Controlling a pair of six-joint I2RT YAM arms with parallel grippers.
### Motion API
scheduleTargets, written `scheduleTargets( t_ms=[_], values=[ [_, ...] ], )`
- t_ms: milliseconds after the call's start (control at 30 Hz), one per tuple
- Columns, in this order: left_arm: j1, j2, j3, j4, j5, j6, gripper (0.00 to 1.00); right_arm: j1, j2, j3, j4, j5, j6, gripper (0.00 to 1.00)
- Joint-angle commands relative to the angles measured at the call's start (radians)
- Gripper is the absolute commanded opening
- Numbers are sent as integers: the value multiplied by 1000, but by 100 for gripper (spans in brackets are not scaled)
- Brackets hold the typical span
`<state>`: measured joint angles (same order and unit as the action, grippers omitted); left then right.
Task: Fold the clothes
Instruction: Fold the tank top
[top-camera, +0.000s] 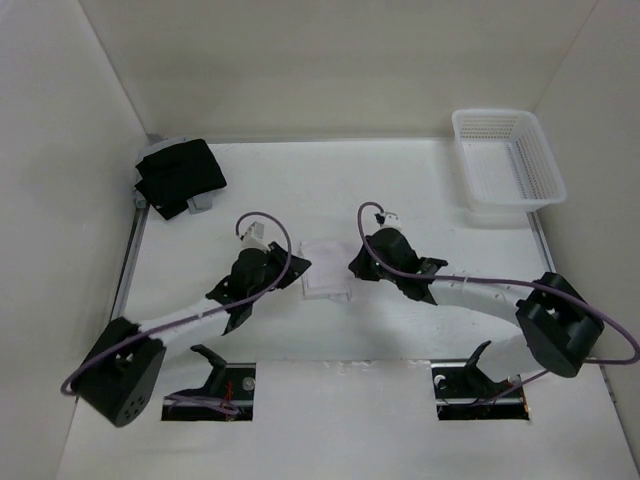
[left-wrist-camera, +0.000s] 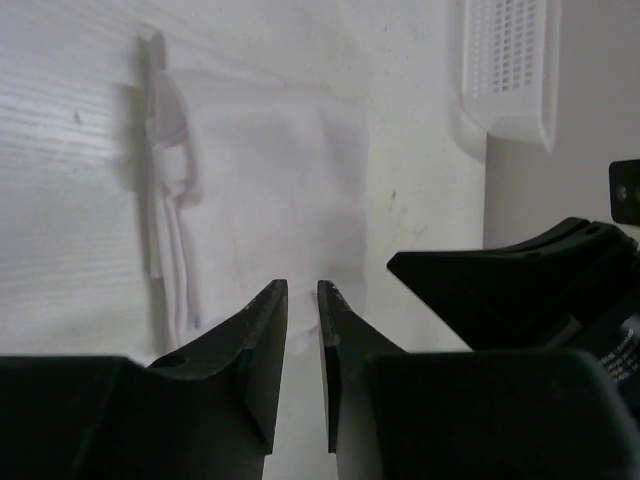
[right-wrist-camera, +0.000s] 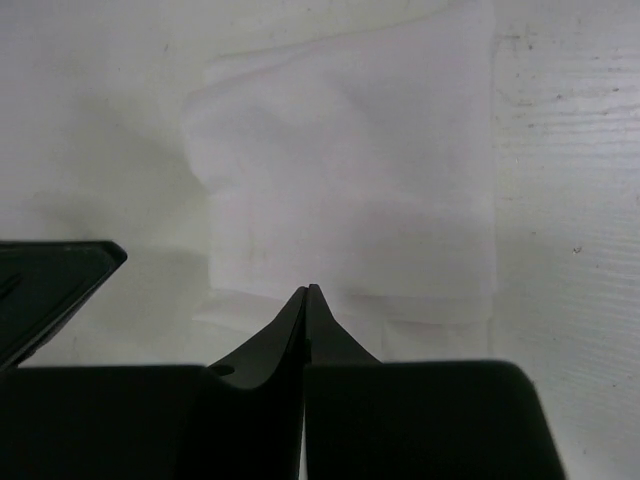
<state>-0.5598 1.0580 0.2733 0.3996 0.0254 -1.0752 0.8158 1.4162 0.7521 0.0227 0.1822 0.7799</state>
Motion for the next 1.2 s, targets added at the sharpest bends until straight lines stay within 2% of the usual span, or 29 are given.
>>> scheduleTargets(
  t_ms=[0, 67, 233, 400, 567, 733, 900, 1033, 1167],
  values=[
    [-22, 173, 99, 214, -64, 52, 13, -22, 3, -40, 298, -147, 32, 1],
    [-16, 314, 135, 287, -38, 34, 9, -28, 32, -65, 339, -155, 35, 1],
    [13, 512, 191, 347, -41, 14, 9, -43, 101, -118, 408, -173, 47, 2],
    [59, 583, 221, 361, -47, 23, 9, -76, 112, -187, 433, -182, 81, 3],
    [64, 469, 172, 360, -114, 43, 16, -86, 89, -256, 404, -182, 91, 4],
    [116, 256, 90, 305, -150, 73, 29, -96, -54, -293, 361, -184, 87, 10],
    [108, 77, 96, 79, -165, 182, 33, -89, -304, -275, 258, -150, 19, 33],
    [100, -38, 130, -187, -219, 283, 38, -88, -535, -293, 185, -66, -59, 50],
    [126, -133, 170, -419, -301, 333, 46, -161, -700, -353, 177, 31, -94, 59]
  ],
)
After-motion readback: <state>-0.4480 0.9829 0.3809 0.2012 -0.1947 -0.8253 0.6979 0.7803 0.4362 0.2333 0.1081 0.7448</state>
